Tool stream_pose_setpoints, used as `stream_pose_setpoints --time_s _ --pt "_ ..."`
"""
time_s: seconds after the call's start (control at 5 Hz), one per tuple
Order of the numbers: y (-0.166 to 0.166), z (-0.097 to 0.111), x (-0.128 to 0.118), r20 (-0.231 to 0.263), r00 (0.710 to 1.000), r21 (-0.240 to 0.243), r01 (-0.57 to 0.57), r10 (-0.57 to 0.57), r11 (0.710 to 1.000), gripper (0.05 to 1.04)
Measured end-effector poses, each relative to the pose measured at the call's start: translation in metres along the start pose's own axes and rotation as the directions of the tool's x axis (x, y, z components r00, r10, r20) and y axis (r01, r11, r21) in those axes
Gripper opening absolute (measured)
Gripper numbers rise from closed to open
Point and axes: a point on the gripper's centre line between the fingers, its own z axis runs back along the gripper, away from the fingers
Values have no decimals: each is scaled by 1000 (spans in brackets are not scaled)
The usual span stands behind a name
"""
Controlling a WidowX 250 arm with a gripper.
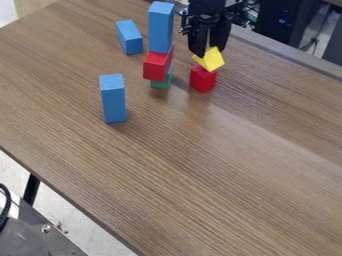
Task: Put the yellow triangle on top of the red cube
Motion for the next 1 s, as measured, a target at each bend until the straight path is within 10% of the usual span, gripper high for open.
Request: stream_pose_setpoints --time_s 0.4,0.8,1.0 --pt "3 -11 6 -16 1000 13 -21 22 1000 552" --pt "5 -13 6 -29 999 29 -35 36 999 1012" --pt "7 -13 5 -39 998 37 -37 38 999 1003"
